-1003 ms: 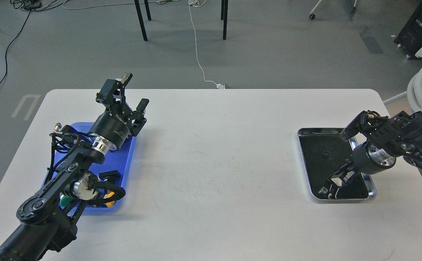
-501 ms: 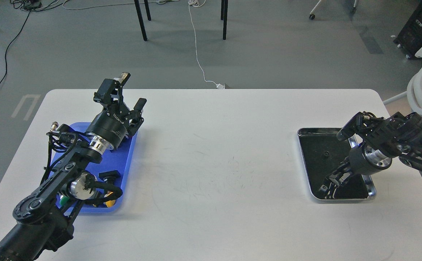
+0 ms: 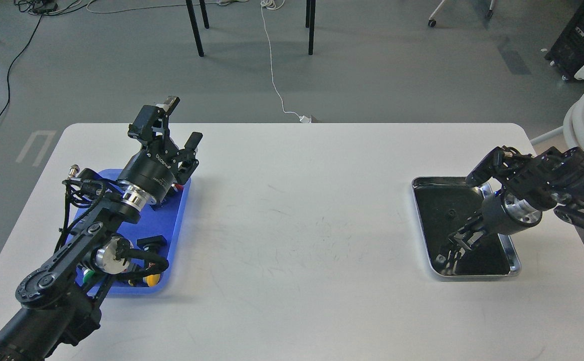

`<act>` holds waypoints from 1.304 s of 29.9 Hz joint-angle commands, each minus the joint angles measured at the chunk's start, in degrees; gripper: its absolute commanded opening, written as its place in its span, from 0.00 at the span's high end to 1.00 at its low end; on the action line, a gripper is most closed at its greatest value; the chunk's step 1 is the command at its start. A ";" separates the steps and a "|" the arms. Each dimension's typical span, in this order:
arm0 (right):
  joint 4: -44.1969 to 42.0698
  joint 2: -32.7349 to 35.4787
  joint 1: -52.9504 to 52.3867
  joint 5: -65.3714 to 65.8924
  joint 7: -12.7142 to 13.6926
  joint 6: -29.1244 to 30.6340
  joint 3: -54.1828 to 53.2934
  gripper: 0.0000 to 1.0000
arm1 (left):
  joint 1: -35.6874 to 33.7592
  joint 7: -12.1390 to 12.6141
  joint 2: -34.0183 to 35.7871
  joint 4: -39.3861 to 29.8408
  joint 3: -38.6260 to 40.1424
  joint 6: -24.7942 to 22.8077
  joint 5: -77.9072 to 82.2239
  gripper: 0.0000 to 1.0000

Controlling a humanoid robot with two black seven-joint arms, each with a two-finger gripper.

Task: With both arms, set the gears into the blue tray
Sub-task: 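Carry the black part with the right gripper toward the table center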

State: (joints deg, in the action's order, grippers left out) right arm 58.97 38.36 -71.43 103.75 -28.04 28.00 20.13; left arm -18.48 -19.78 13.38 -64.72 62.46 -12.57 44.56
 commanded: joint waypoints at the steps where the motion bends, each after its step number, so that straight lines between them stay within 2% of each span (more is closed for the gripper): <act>1: 2.11 0.84 -4.84 -0.73 0.04 0.00 -0.26 0.88 | 0.02 0.00 -0.02 -0.06 -0.06 0.00 0.00 0.02; 4: 2.82 -0.12 -9.15 -5.64 0.04 0.00 -0.26 0.87 | 0.02 0.00 -0.02 -0.06 -0.06 0.00 0.00 0.02; 9: 2.56 -7.58 -13.03 -17.68 0.04 0.00 0.09 0.87 | 0.11 -0.08 -0.37 -0.32 -0.06 0.00 0.00 0.02; 18: -4.03 -21.91 -11.80 -19.64 0.04 -0.14 1.93 0.87 | 0.02 -0.08 0.16 -0.32 0.12 -0.09 0.00 0.02; 24: -8.42 -29.73 -8.03 -19.72 0.04 -6.11 4.13 0.87 | 0.20 -0.08 0.33 -0.32 0.38 -0.09 -0.08 0.02; 30: -9.92 -32.99 -5.74 -19.72 0.04 -10.16 6.59 0.87 | 0.11 -0.08 0.51 -0.32 0.29 -0.09 -0.09 0.02; 39: -10.10 -34.75 -3.36 -19.72 0.04 -11.83 7.03 0.86 | 0.20 -0.08 0.68 -0.32 0.29 -0.09 -0.09 0.02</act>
State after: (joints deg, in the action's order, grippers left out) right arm 48.90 3.80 -75.31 84.02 -28.00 16.79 27.06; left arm -18.36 -19.87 13.97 -65.05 62.67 -12.67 44.47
